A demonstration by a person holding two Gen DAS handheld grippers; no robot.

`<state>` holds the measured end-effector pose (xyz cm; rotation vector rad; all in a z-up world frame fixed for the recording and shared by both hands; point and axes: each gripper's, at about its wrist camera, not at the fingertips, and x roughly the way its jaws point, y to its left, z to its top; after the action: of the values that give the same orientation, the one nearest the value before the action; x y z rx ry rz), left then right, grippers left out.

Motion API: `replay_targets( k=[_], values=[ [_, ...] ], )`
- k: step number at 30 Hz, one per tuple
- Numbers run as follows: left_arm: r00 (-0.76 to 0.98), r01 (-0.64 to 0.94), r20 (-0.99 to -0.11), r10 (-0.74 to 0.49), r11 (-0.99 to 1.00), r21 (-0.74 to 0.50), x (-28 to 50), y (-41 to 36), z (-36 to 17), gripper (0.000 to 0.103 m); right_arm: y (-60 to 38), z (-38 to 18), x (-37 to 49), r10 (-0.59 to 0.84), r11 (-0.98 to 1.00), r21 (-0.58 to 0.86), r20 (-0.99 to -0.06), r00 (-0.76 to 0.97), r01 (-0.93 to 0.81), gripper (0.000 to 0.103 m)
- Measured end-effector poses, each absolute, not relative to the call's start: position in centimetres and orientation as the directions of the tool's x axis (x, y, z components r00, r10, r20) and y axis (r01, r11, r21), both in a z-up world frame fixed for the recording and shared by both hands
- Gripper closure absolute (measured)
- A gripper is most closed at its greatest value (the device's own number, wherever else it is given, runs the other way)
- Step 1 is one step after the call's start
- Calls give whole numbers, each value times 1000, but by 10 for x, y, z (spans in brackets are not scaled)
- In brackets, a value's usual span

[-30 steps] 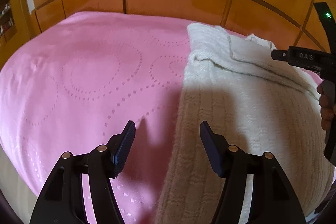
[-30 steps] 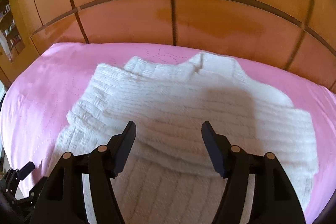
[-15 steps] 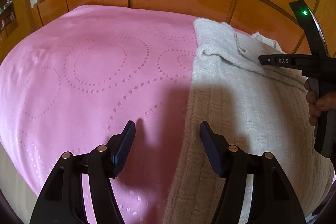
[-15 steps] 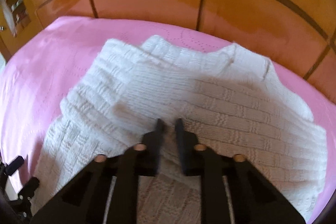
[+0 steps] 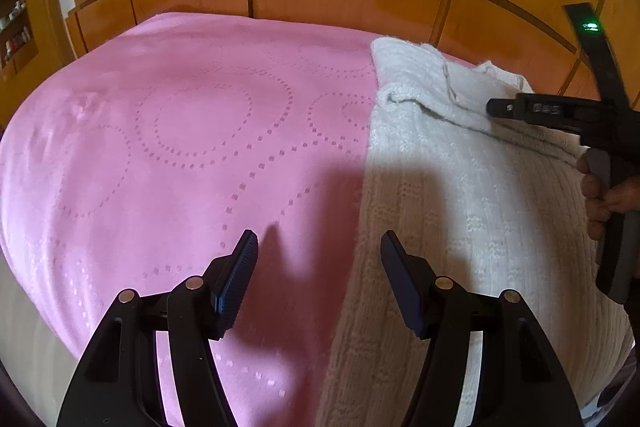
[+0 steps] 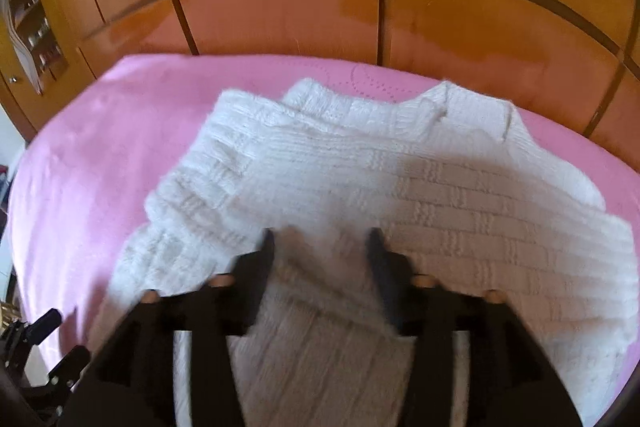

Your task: Fold small clothes

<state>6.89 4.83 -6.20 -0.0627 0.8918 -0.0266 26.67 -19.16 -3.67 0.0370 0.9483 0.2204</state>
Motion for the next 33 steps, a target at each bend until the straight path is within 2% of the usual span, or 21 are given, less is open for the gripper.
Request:
replay_targets(
  k=[1,3,8,14,18,20,23,25,29,30,33],
  values=[
    [629,-3,-776,-47,998,-63,67,49,-62,40,-193,-34,258,203,977,128,-795,572,-169,51],
    [628,-3,-777,-45,998,-60,64,51,-62,40,-201,-29,244,206,977,136,-790,577,-162,39],
    [622,3,-782,-48,998,-58,55,54,-64,40,-241,-28,201,162,987,137,-804,572,-86,32],
    [593,63,-799,-102,995,-80,38,59,-72,40,-333,-36,134,35,983,129,-831,555,130,32],
    [551,159,-808,-210,976,-145,22,62,-73,40,-390,-41,83,-31,955,129,-851,525,266,32],
    [527,207,-810,-258,963,-173,13,60,-74,49,-407,-45,59,-30,944,141,-864,503,299,32],
    [490,262,-821,-293,948,-181,-1,56,-77,55,-420,-56,16,52,919,227,-879,474,321,33],
    [468,296,-828,-307,938,-181,-10,56,-78,65,-418,-59,-3,96,911,266,-880,465,315,39],
    [410,318,-844,-346,922,-223,-22,57,-79,84,-404,-61,-34,221,885,369,-870,441,283,65],
    [401,327,-847,-350,918,-224,-23,55,-80,92,-398,-63,-37,262,879,396,-866,425,266,70],
    [400,351,-845,-356,911,-217,-25,52,-77,97,-377,-61,-38,337,883,432,-856,393,184,85]
  ],
)
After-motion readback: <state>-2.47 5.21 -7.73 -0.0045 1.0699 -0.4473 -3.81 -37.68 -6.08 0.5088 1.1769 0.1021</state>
